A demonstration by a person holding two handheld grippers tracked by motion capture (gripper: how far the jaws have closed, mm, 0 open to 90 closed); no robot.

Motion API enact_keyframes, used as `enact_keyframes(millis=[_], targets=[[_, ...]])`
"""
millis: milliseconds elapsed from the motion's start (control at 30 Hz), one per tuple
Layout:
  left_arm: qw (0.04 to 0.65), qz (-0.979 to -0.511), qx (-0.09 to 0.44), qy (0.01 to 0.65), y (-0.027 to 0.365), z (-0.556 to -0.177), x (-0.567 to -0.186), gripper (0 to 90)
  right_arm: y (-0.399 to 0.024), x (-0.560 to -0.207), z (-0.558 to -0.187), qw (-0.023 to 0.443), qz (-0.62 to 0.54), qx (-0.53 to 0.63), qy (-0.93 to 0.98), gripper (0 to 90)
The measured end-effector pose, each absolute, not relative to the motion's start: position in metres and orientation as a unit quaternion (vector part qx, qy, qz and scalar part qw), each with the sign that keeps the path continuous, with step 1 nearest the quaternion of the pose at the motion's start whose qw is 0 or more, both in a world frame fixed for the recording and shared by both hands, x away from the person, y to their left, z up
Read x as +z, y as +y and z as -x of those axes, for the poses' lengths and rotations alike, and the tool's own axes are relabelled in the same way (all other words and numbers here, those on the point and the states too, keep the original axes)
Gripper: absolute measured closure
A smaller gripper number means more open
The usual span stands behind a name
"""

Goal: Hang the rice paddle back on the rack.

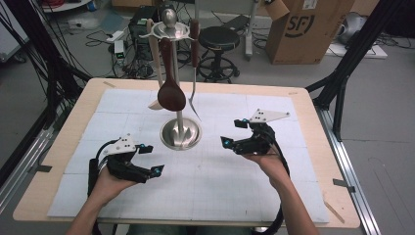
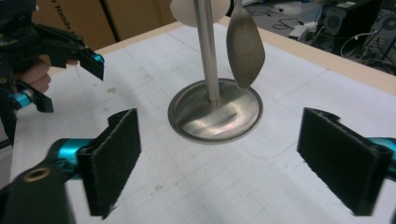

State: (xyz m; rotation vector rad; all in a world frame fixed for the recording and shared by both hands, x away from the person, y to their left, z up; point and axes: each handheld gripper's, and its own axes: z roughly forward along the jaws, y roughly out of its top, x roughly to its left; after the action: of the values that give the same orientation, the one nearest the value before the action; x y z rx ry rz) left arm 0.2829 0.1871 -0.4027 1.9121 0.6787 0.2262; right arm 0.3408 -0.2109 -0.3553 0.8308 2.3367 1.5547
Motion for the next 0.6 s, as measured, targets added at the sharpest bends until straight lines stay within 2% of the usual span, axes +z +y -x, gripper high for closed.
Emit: enact_keyframes(millis=[600], targets=[[0.521, -0.797, 0.096, 0.290, 0.189, -0.283, -0.403, 13.0, -0.239, -0.385, -0.321, 0.106, -0.302, 0.512, 0.797, 10.0]])
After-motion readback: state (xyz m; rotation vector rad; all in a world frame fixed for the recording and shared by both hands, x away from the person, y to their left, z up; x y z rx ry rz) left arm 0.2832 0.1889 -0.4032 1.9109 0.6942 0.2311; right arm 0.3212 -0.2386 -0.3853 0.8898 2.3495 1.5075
